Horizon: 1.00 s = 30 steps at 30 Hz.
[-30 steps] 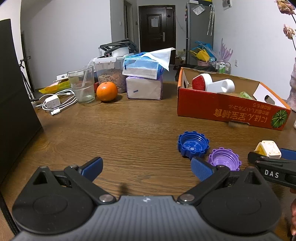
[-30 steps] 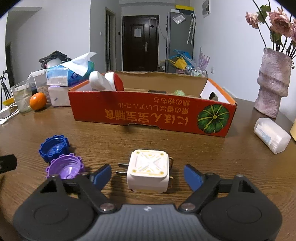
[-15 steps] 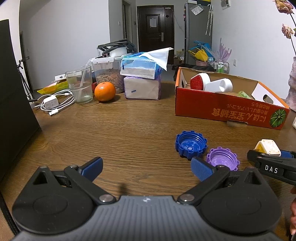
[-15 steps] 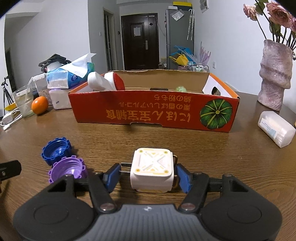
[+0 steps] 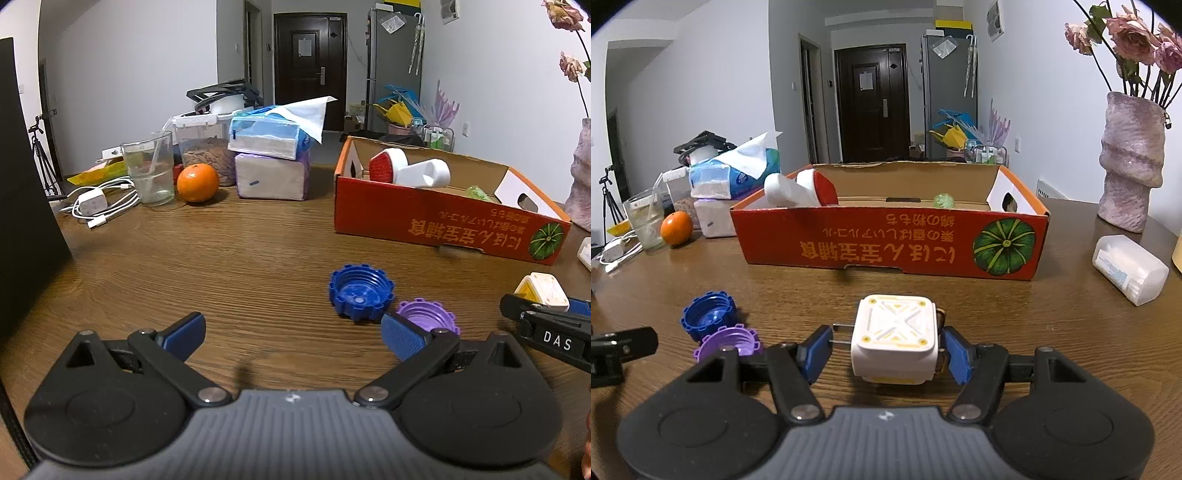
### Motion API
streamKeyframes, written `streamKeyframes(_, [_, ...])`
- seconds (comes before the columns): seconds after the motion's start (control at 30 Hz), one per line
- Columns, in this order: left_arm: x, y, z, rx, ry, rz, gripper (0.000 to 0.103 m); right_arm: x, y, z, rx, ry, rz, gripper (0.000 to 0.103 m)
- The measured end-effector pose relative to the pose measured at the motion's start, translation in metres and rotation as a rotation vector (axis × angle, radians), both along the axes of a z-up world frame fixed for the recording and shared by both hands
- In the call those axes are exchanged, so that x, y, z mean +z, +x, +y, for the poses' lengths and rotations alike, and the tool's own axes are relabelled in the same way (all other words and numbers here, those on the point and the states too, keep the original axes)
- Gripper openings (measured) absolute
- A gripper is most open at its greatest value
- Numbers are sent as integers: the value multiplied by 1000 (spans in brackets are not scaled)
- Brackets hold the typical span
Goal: Organize rigid objects
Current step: 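Grasp the purple bottle cap with the left tool while the right holds the plug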
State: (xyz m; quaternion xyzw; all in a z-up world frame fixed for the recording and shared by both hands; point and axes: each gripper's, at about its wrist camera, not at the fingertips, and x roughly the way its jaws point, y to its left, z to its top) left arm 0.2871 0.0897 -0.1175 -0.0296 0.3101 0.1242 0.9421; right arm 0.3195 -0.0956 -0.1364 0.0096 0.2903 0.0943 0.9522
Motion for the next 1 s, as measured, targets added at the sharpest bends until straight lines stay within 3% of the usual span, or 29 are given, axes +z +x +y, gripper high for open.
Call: streamKeyframes(1.0, [-14,32,-74,-19,-3,67,103,9,-2,-61,-20,20,-45,64])
